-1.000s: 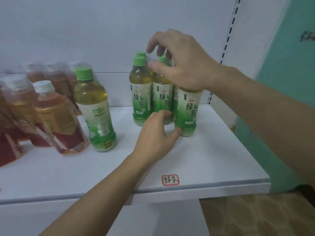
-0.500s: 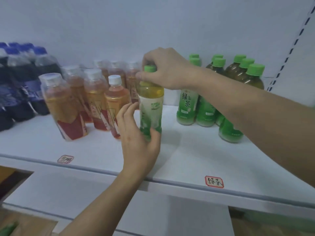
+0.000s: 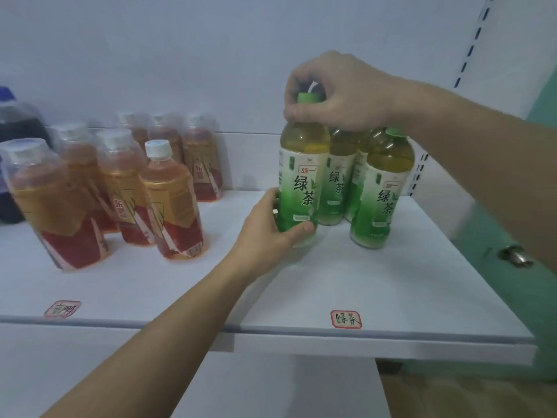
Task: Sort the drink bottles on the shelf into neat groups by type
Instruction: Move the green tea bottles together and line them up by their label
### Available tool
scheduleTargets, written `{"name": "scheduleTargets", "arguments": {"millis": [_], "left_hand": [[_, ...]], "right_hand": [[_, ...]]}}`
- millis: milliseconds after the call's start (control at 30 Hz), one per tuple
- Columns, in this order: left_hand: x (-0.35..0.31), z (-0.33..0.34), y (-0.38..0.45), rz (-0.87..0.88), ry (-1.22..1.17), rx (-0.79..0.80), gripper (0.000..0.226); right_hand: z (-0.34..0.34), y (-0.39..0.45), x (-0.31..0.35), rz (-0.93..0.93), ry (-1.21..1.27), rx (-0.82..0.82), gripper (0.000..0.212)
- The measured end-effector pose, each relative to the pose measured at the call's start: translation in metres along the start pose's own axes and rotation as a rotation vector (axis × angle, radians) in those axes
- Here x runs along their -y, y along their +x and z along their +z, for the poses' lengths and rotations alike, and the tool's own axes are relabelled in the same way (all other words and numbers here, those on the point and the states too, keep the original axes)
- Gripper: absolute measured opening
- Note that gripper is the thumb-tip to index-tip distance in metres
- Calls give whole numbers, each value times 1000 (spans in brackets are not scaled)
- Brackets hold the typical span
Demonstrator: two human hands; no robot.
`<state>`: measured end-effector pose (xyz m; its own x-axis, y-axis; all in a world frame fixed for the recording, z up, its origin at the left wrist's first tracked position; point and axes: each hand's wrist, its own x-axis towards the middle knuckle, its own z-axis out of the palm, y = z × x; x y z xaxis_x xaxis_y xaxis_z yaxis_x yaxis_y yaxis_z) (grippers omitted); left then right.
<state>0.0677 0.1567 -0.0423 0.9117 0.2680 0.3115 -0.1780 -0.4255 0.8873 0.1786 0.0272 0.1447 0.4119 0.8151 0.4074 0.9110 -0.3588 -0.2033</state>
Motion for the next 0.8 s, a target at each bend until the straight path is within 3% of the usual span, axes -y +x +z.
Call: {"name": "scheduleTargets", "arguments": {"millis": [233, 367, 533, 633, 700, 800], "left_hand": [[6, 51, 17, -70, -117, 60, 47], [10, 66, 21, -26, -13, -23, 56], [13, 70, 25, -7, 32, -8, 52], [15, 70, 25, 1, 47, -2, 55], [16, 69, 25, 4, 51, 1, 57], [17, 69, 25, 17, 49, -2, 61]], "right_hand": [[1, -22, -36, 14, -234, 27, 12], [3, -28, -48, 39, -257, 30, 7], [5, -32, -50, 36, -269, 41, 6], [2, -37, -49, 56, -276, 1, 21], [3, -47, -53, 79, -219, -192, 36], [20, -81, -64, 138, 73, -781, 36]]}}
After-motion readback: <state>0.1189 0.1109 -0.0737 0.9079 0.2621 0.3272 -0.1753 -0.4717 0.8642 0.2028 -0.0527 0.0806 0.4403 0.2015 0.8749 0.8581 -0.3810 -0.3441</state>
